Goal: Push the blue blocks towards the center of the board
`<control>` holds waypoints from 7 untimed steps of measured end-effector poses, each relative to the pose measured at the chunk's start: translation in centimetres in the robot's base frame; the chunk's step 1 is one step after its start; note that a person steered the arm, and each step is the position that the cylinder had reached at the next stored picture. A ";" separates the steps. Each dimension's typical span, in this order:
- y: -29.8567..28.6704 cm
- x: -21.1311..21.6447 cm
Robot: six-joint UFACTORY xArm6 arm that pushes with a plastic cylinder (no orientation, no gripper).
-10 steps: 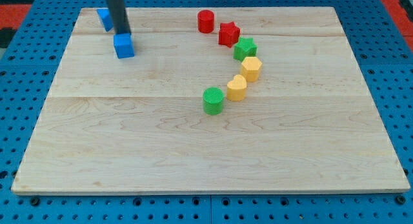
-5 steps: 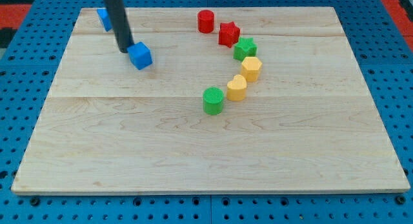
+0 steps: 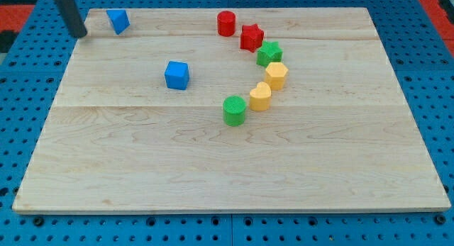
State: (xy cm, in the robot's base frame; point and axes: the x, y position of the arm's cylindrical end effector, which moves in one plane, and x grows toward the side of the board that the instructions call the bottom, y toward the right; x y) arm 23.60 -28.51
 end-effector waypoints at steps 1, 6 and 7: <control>1.2 -4.5; 11.2 0.1; 11.5 0.1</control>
